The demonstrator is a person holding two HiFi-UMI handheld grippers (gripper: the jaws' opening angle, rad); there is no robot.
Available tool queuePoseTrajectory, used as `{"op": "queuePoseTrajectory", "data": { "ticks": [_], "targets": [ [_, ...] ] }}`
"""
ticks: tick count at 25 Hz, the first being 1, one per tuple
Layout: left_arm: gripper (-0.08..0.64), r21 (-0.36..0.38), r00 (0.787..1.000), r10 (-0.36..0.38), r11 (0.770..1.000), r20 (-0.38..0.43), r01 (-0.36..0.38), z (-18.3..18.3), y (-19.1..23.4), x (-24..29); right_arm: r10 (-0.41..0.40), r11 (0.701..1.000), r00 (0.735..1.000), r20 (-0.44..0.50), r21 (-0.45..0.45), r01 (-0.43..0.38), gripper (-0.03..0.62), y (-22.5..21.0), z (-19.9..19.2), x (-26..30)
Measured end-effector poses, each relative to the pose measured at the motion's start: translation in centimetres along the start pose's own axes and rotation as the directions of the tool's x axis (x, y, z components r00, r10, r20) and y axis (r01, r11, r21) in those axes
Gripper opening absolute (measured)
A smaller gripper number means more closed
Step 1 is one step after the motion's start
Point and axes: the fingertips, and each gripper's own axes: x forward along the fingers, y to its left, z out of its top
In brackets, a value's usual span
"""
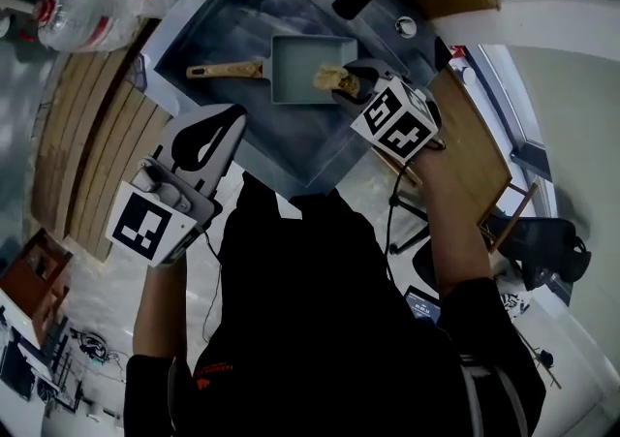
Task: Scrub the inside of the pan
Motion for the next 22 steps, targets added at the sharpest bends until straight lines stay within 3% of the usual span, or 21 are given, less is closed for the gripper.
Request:
{"op": "queuePoseTrajectory", "data": {
  "ticks": [10, 22],
  "targets": [
    [0.025, 0.120, 0.998, 0.002, 0.993, 0.056, -0.009, 4.9, -3.3, -1.9, -0.126, 0.987, 0.967, 0.221, 0.130, 0.099, 0.181, 0.5, 3.5, -7.3],
    [0.025, 0.189, 0.993, -0.029, 0.982, 0.113, 0.007, 8.4, -6.9, -3.8, -0.264, 0.947, 0.837, 0.479, 0.294, 0.130, 0.181, 1.5, 6.4, -15.9]
  ]
}}
